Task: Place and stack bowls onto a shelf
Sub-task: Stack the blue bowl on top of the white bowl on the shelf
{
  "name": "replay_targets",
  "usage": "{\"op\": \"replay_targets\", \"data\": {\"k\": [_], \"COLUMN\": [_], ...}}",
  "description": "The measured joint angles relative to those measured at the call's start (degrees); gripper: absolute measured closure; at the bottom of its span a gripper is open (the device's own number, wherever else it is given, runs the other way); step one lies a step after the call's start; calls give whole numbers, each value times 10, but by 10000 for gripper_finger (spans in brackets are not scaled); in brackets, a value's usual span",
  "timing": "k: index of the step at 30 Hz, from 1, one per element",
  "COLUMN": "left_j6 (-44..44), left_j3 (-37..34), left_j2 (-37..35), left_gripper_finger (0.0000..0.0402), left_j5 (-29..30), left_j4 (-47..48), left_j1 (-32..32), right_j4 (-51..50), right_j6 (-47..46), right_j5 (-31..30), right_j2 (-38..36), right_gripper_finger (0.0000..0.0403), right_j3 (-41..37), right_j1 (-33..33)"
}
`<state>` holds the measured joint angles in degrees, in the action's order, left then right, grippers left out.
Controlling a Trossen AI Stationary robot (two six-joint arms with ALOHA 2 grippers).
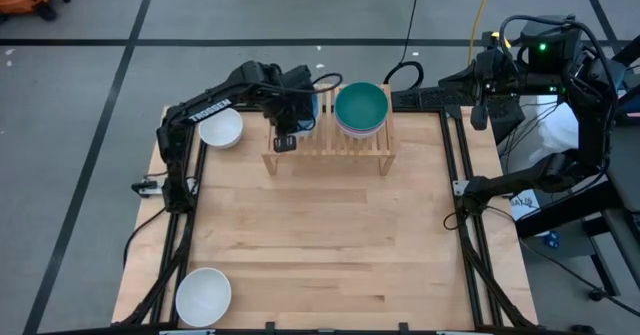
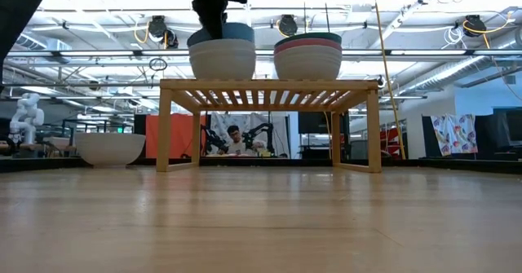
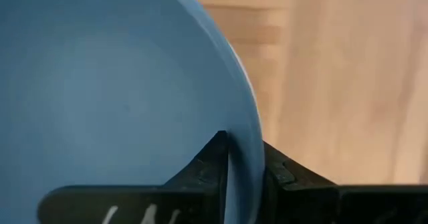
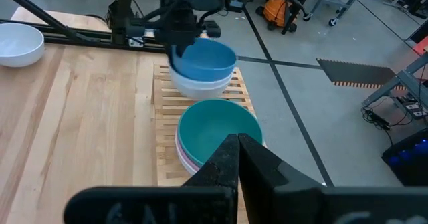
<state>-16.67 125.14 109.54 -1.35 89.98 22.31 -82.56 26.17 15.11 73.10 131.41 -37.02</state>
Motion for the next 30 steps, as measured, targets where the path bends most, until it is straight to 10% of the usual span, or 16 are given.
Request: {"op": "replay_targets", "data": {"k": [30], "left_j6": [58], "left_j3": [96], "left_j2": [1], "left_gripper_finger": [344], "left_j5": [44], "left_j4": [1], "left_j1": [-10], "right_j4": [0], "right_j6": [0], "right_j5": [0], "right_j2": [0], "right_gripper_finger": [403], "right_j3": [0], "right_j1": [0]}}
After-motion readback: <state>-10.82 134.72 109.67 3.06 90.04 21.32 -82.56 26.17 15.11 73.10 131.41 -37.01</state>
